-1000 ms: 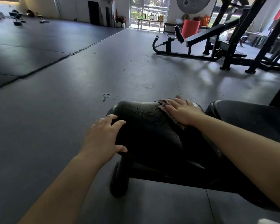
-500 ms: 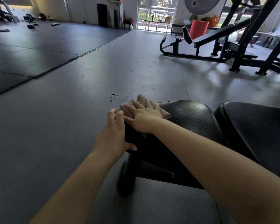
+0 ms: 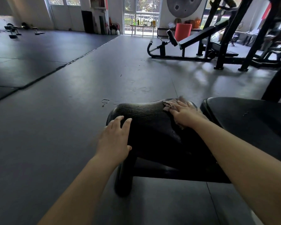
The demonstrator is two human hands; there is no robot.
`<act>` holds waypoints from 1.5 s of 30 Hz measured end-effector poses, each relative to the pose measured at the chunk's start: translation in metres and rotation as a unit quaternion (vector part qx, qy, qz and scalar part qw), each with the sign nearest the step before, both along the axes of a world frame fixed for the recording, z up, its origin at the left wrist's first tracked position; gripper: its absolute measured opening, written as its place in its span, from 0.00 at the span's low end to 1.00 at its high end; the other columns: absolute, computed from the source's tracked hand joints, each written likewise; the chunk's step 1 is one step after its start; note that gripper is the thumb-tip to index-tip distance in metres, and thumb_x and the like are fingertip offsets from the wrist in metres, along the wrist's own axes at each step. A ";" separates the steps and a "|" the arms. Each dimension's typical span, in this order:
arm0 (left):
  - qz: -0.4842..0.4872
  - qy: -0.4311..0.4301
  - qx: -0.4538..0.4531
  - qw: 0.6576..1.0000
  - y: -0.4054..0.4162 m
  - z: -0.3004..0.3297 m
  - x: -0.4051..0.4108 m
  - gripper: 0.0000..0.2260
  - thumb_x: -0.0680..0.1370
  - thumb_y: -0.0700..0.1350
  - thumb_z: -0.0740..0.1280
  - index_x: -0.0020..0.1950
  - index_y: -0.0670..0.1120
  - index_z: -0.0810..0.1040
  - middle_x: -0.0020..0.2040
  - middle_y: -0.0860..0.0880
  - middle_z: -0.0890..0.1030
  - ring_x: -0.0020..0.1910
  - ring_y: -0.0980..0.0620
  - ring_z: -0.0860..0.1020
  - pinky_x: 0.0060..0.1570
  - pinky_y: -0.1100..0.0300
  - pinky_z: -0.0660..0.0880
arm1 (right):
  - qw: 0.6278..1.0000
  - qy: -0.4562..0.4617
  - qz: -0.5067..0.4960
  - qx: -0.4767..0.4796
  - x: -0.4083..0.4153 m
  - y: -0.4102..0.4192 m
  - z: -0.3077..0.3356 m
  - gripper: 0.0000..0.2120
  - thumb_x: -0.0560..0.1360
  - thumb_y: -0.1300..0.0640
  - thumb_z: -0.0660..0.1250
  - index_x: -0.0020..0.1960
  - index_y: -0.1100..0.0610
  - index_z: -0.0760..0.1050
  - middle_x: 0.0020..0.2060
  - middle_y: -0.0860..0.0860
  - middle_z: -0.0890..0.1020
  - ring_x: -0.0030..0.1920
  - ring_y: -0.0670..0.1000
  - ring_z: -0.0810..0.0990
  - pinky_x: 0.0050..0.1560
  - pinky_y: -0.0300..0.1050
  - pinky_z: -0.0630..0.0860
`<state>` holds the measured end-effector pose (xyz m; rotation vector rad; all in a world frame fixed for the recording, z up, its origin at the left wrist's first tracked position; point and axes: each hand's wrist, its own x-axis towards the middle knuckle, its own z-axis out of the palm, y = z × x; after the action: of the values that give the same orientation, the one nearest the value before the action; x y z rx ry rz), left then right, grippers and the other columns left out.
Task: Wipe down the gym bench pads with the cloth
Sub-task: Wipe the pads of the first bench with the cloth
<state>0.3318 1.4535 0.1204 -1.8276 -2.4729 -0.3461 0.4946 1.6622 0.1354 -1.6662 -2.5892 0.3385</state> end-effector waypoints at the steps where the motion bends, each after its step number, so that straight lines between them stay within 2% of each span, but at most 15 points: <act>1: -0.008 0.003 0.005 1.000 0.000 0.000 0.002 0.37 0.75 0.50 0.68 0.76 0.50 0.50 0.75 0.47 0.52 0.74 0.48 0.54 0.70 0.57 0.54 | 1.000 -0.004 0.001 0.005 -0.001 -0.004 0.000 0.24 0.80 0.40 0.49 0.75 0.37 0.51 0.77 0.43 0.48 0.77 0.53 0.42 0.74 0.61 0.41; 4: -0.024 -0.020 0.047 0.998 -0.001 -0.003 0.007 0.30 0.76 0.44 0.65 0.76 0.48 0.56 0.74 0.47 0.58 0.73 0.48 0.58 0.70 0.57 0.55 | 0.999 -0.013 0.033 0.010 -0.017 -0.031 0.004 0.24 0.80 0.39 0.48 0.75 0.36 0.50 0.77 0.44 0.47 0.77 0.56 0.41 0.72 0.64 0.39; 8: -0.018 -0.075 0.110 0.991 0.002 -0.009 0.008 0.26 0.72 0.34 0.66 0.70 0.41 0.68 0.68 0.43 0.70 0.68 0.42 0.67 0.67 0.52 0.62 | 0.987 -0.023 0.151 0.045 -0.038 -0.083 0.000 0.24 0.80 0.39 0.48 0.75 0.36 0.48 0.77 0.44 0.46 0.76 0.57 0.40 0.72 0.65 0.38; 12: -0.020 -0.082 0.118 0.989 0.002 -0.011 0.014 0.26 0.71 0.34 0.66 0.69 0.40 0.69 0.67 0.42 0.71 0.67 0.41 0.67 0.66 0.50 0.63 | 0.965 -0.029 0.248 0.083 -0.018 -0.099 -0.003 0.25 0.80 0.39 0.50 0.75 0.35 0.48 0.77 0.43 0.47 0.77 0.53 0.41 0.73 0.64 0.41; 15: -0.042 -0.069 0.120 0.989 0.003 -0.013 0.022 0.26 0.72 0.36 0.67 0.69 0.42 0.68 0.67 0.44 0.71 0.67 0.43 0.68 0.66 0.49 0.64 | 0.973 -0.030 0.223 0.050 0.007 -0.069 0.001 0.24 0.80 0.40 0.49 0.75 0.35 0.48 0.77 0.40 0.47 0.77 0.49 0.43 0.74 0.60 0.44; 20: -0.080 -0.062 0.130 0.986 0.003 -0.013 0.037 0.26 0.72 0.36 0.68 0.69 0.42 0.69 0.66 0.45 0.72 0.66 0.44 0.69 0.65 0.50 0.65 | 0.998 0.021 0.063 0.004 0.049 -0.023 -0.003 0.25 0.80 0.41 0.50 0.76 0.38 0.49 0.77 0.42 0.47 0.77 0.50 0.43 0.75 0.57 0.46; 26: -0.099 -0.053 0.112 0.987 0.012 -0.009 0.050 0.26 0.73 0.39 0.67 0.71 0.45 0.66 0.68 0.47 0.69 0.68 0.47 0.67 0.68 0.53 0.63 | 0.990 -0.004 0.123 0.072 0.067 -0.082 -0.011 0.24 0.79 0.38 0.48 0.74 0.35 0.50 0.77 0.42 0.49 0.77 0.52 0.43 0.75 0.52 0.44; 28: -0.101 -0.047 0.101 0.989 0.015 -0.009 0.053 0.28 0.73 0.42 0.68 0.72 0.46 0.65 0.69 0.48 0.68 0.69 0.47 0.65 0.69 0.53 0.62 | 0.979 0.040 0.158 0.124 0.076 -0.105 -0.018 0.27 0.76 0.37 0.43 0.73 0.38 0.58 0.75 0.44 0.58 0.77 0.53 0.52 0.75 0.51 0.51; 31: -0.104 -0.046 0.100 0.989 0.019 -0.009 0.058 0.29 0.73 0.42 0.69 0.72 0.47 0.65 0.69 0.47 0.68 0.69 0.47 0.66 0.68 0.53 0.62 | 0.946 0.139 0.217 0.198 0.087 -0.126 -0.026 0.22 0.77 0.44 0.53 0.63 0.48 0.77 0.64 0.49 0.77 0.66 0.55 0.73 0.65 0.54 0.71; 34: -0.105 -0.060 0.119 0.985 0.022 -0.007 0.061 0.28 0.70 0.37 0.69 0.70 0.44 0.68 0.66 0.45 0.72 0.66 0.43 0.69 0.65 0.49 0.65 | 0.923 0.244 0.245 0.167 0.092 -0.136 -0.020 0.16 0.78 0.48 0.57 0.59 0.49 0.79 0.60 0.44 0.80 0.60 0.47 0.78 0.56 0.46 0.77; 37: -0.109 -0.076 0.141 0.981 0.025 -0.007 0.062 0.28 0.67 0.34 0.69 0.67 0.42 0.71 0.63 0.42 0.75 0.62 0.40 0.72 0.62 0.45 0.69 | 0.896 0.393 0.204 0.024 0.083 -0.134 0.009 0.10 0.79 0.55 0.61 0.57 0.49 0.77 0.51 0.40 0.81 0.51 0.35 0.78 0.54 0.32 0.72; 39: -0.108 -0.074 0.146 0.981 0.026 -0.005 0.062 0.28 0.67 0.36 0.70 0.67 0.42 0.71 0.62 0.42 0.75 0.62 0.39 0.73 0.61 0.44 0.69 | 0.880 0.459 0.121 -0.017 0.076 -0.112 0.025 0.08 0.79 0.61 0.63 0.55 0.51 0.76 0.46 0.41 0.79 0.46 0.34 0.76 0.51 0.30 0.68; 40: -0.104 -0.070 0.141 0.982 0.026 -0.005 0.062 0.28 0.69 0.37 0.70 0.68 0.43 0.70 0.63 0.43 0.74 0.63 0.40 0.72 0.62 0.45 0.68 | 0.887 0.455 0.077 -0.020 0.074 -0.097 0.031 0.09 0.78 0.60 0.64 0.57 0.53 0.75 0.46 0.44 0.78 0.47 0.38 0.76 0.50 0.31 0.67; 43: -0.097 -0.058 0.112 0.987 0.025 -0.005 0.060 0.29 0.74 0.47 0.69 0.73 0.47 0.64 0.68 0.47 0.69 0.68 0.45 0.66 0.67 0.52 0.62 | 0.926 0.372 -0.053 -0.024 0.080 -0.056 0.037 0.25 0.75 0.54 0.69 0.69 0.58 0.67 0.58 0.54 0.76 0.58 0.51 0.75 0.55 0.37 0.67; 45: -0.102 -0.049 0.092 0.989 0.025 -0.005 0.058 0.32 0.74 0.54 0.68 0.75 0.49 0.60 0.71 0.48 0.66 0.70 0.47 0.63 0.69 0.53 0.59 | 0.930 0.352 -0.101 0.020 0.088 -0.042 0.037 0.27 0.74 0.55 0.70 0.70 0.59 0.66 0.62 0.56 0.74 0.62 0.55 0.73 0.59 0.43 0.67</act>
<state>0.3898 1.4785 0.1157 -2.0319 -2.2269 -0.6675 0.5822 1.6204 0.1727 -1.4236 -1.8695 0.7102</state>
